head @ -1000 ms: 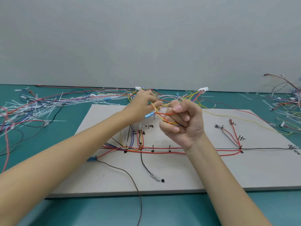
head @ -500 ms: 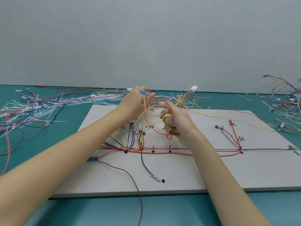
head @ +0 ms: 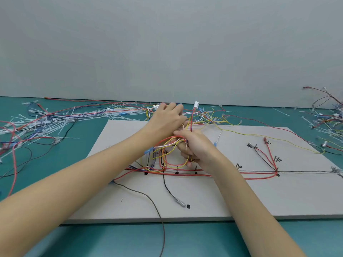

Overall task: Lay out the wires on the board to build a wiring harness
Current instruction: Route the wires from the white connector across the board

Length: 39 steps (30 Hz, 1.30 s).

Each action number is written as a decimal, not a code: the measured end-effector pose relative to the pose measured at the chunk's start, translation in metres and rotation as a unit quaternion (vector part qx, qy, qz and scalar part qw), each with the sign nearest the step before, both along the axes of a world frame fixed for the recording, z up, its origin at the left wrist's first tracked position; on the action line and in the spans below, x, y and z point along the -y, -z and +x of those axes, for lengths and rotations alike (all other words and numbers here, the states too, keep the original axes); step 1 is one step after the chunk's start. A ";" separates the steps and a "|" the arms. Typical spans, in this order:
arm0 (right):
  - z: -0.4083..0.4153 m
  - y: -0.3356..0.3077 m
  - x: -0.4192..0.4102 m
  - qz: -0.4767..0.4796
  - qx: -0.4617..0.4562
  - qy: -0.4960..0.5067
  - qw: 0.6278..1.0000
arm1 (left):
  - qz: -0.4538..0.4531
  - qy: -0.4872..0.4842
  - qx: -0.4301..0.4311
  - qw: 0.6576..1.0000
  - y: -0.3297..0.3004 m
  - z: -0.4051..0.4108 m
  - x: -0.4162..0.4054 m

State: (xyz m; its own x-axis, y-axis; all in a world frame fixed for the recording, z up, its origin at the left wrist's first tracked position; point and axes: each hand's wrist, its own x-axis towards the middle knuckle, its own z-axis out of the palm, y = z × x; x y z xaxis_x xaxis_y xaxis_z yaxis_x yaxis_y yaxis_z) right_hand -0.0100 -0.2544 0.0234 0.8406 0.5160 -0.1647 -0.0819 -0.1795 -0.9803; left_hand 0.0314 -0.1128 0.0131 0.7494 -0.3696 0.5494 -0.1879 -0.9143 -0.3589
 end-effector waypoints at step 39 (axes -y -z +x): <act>0.019 0.005 0.005 0.004 0.071 0.113 0.991 | -0.364 0.159 -0.009 0.918 0.002 0.012 -0.011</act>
State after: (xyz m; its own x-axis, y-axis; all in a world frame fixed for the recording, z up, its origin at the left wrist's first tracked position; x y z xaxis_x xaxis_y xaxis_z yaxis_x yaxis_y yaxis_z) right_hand 0.0089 -0.2594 0.0182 0.9491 0.3130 -0.0338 0.0193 -0.1650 -0.9861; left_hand 0.0430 -0.1013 0.0110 0.6784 -0.1107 0.7263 -0.4864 -0.8086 0.3311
